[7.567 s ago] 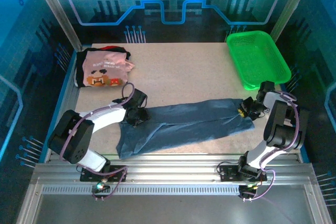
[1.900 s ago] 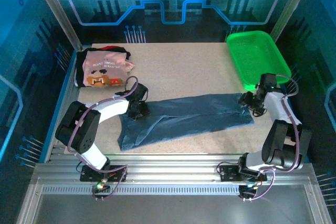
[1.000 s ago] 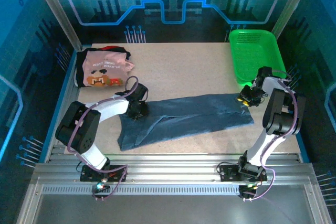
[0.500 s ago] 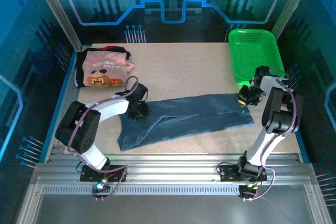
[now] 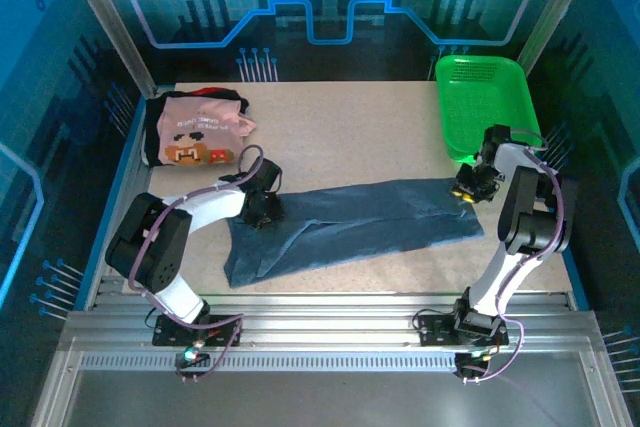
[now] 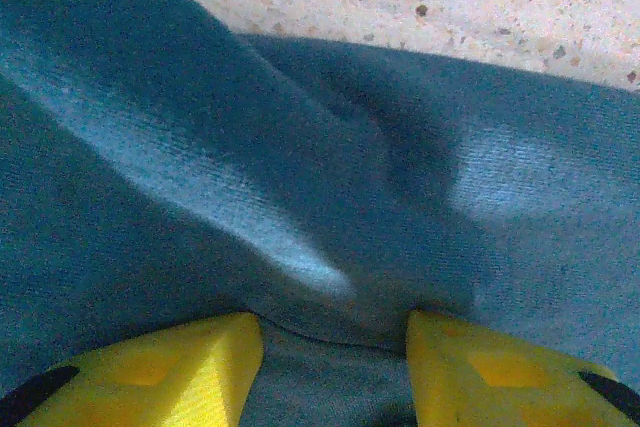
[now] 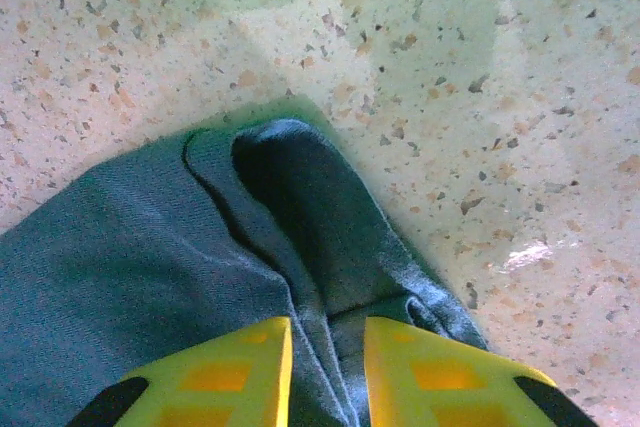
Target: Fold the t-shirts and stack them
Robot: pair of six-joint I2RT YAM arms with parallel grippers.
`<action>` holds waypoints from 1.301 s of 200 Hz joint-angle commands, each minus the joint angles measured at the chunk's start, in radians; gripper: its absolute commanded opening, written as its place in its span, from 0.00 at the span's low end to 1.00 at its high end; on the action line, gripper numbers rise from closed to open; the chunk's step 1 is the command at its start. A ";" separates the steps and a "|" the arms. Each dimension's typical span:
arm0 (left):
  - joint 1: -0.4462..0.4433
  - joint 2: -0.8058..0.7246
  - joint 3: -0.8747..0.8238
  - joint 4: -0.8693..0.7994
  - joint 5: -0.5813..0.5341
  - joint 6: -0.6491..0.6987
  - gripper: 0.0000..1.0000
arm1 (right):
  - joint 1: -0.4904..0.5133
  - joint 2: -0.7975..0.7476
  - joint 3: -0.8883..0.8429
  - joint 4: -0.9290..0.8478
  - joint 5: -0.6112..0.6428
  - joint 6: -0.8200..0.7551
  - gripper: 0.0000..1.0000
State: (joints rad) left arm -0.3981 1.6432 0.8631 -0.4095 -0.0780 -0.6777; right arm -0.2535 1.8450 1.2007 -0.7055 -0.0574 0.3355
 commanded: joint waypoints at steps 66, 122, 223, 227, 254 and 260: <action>0.017 0.056 -0.077 -0.157 -0.028 0.011 0.46 | 0.071 0.042 0.025 0.138 0.027 -0.040 0.10; 0.016 0.055 -0.078 -0.157 -0.026 0.010 0.46 | 0.071 0.027 0.079 0.095 0.099 -0.061 0.00; 0.016 0.057 -0.074 -0.163 -0.025 0.014 0.46 | 0.074 0.047 0.196 0.032 0.244 -0.156 0.00; 0.017 0.057 -0.073 -0.162 -0.026 0.013 0.46 | 0.074 0.049 0.199 0.030 0.248 -0.158 0.00; 0.016 0.058 -0.073 -0.164 -0.026 0.013 0.46 | 0.081 0.081 0.226 0.021 0.279 -0.185 0.00; 0.017 0.058 -0.073 -0.163 -0.026 0.015 0.46 | 0.082 0.092 0.234 0.014 0.286 -0.192 0.00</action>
State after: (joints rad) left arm -0.3962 1.6409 0.8608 -0.4099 -0.0780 -0.6773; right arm -0.1944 1.8912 1.3373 -0.8879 0.1696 0.1974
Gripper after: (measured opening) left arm 0.455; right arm 0.047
